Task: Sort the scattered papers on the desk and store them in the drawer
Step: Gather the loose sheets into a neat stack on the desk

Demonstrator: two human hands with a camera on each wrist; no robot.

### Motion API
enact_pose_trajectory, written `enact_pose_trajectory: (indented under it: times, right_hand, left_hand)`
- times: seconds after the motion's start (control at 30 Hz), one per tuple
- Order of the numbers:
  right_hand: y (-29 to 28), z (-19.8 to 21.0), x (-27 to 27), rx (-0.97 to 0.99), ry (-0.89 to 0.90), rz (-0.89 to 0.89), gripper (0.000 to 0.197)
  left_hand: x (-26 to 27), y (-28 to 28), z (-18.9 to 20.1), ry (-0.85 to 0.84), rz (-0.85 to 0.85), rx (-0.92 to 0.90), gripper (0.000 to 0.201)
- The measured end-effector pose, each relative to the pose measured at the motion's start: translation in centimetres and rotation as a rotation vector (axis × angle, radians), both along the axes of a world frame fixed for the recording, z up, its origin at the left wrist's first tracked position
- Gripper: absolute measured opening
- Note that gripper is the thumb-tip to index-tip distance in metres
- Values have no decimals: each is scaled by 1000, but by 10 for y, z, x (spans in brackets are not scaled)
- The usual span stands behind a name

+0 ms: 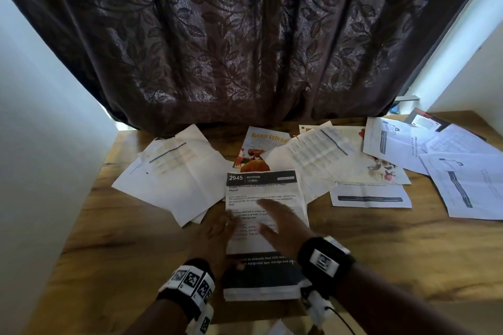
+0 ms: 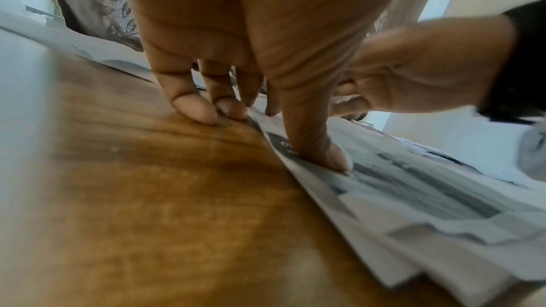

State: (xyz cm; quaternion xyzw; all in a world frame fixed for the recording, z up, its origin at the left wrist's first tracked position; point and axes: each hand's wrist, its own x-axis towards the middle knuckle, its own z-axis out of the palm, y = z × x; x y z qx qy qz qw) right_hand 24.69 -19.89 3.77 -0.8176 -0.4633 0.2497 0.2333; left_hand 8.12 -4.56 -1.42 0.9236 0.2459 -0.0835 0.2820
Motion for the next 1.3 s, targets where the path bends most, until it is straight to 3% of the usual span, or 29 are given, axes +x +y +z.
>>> enact_pose_trajectory:
  times: [0.1,0.17,0.23,0.3,0.47,0.57,0.7,0.77,0.87,1.0,1.17,1.3]
  right_hand:
    - [50,-14,-16,-6,76,148,63]
    - [72,-27,-16,-72,-37,251,63]
    - [79,-41,-3,-187,-227,313,70]
    - [70,-51,24,-284,-320,271,85]
    - [36,-49,99,-439,-277,50,122]
    - [30,-42,107,-486,-313,24,128]
    - [34,-24,61,-353,-291,145,134]
    - [32,-22,23,-351,-302,273,127]
    - [14,-32,-13,-379,-287,379,104]
    - [-33,-35,7,-488,-220,363,140]
    - [-73,-24,48,-599,-220,253,149]
    - [-77,-29,50,-572,-226,241,149]
  left_hand:
    - [3,-4,1,78,15,65,105]
    - [6,-3,-2,50,40,15,111]
    - [8,0,-3,99,-51,121,105]
    - [6,1,-3,126,-77,161,104]
    - [0,1,2,132,-123,144,104]
    - [0,1,4,158,-134,142,103]
    - [4,2,6,205,-177,128,108]
    - [5,2,6,218,-190,165,109]
    - [6,0,8,186,-164,246,82]
    - [5,0,9,219,-158,137,104]
    - [3,5,-1,211,-188,139,112]
    - [-1,11,-16,172,-170,82,116]
